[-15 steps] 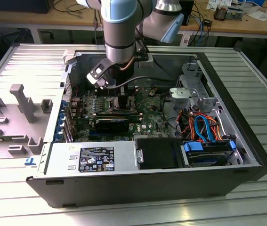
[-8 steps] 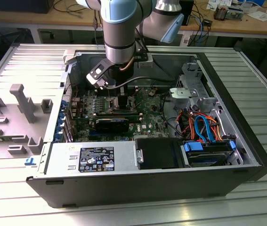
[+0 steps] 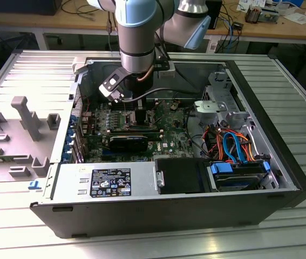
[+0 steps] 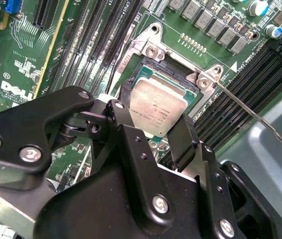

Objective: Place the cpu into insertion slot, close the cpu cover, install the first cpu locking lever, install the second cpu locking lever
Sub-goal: 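Place the cpu into insertion slot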

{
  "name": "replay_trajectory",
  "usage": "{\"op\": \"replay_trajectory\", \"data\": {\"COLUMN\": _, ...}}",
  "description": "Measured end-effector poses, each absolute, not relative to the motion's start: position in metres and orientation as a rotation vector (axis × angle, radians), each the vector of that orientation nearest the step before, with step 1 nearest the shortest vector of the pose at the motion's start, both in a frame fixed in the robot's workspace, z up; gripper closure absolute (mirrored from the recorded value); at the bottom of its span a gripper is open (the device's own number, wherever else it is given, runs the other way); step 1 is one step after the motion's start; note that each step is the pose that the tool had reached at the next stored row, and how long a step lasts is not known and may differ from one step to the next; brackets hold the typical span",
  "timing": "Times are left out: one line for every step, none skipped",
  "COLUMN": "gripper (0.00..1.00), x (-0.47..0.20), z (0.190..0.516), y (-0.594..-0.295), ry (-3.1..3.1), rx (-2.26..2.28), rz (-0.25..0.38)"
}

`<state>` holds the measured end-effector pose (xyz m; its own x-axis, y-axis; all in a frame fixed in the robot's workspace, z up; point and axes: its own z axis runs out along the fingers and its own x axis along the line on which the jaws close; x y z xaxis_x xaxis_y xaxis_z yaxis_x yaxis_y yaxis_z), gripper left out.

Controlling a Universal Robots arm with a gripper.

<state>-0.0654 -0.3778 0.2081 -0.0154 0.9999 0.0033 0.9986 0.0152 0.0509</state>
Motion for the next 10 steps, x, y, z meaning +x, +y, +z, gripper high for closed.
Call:
{"op": "replay_trajectory", "data": {"gripper": 0.46, "x": -0.0655, "z": 0.2075, "y": -0.3778, "ry": 2.214, "rx": 2.181, "rz": 0.059}}
{"op": "replay_trajectory", "data": {"gripper": 0.46, "x": -0.0655, "z": 0.2064, "y": -0.3776, "ry": 2.209, "rx": 2.185, "rz": 0.059}}
{"op": "replay_trajectory", "data": {"gripper": 0.46, "x": -0.0655, "z": 0.2055, "y": -0.3776, "ry": 2.207, "rx": 2.188, "rz": 0.059}}
{"op": "replay_trajectory", "data": {"gripper": 0.46, "x": -0.0655, "z": 0.2045, "y": -0.3776, "ry": 2.206, "rx": 2.188, "rz": 0.059}}
{"op": "replay_trajectory", "data": {"gripper": 0.46, "x": -0.0656, "z": 0.2034, "y": -0.3774, "ry": 2.206, "rx": 2.188, "rz": 0.059}}
{"op": "replay_trajectory", "data": {"gripper": 0.46, "x": -0.0656, "z": 0.2028, "y": -0.3773, "ry": 2.206, "rx": 2.188, "rz": 0.059}}
{"op": "replay_trajectory", "data": {"gripper": 0.46, "x": -0.0656, "z": 0.2025, "y": -0.3772, "ry": 2.206, "rx": 2.188, "rz": 0.059}}
{"op": "replay_trajectory", "data": {"gripper": 0.46, "x": -0.0656, "z": 0.2021, "y": -0.3772, "ry": 2.206, "rx": 2.188, "rz": 0.059}}
{"op": "replay_trajectory", "data": {"gripper": 0.46, "x": -0.0656, "z": 0.2013, "y": -0.377, "ry": 2.206, "rx": 2.189, "rz": 0.059}}
{"op": "replay_trajectory", "data": {"gripper": 0.46, "x": -0.0656, "z": 0.2006, "y": -0.3768, "ry": 2.205, "rx": 2.189, "rz": 0.059}}
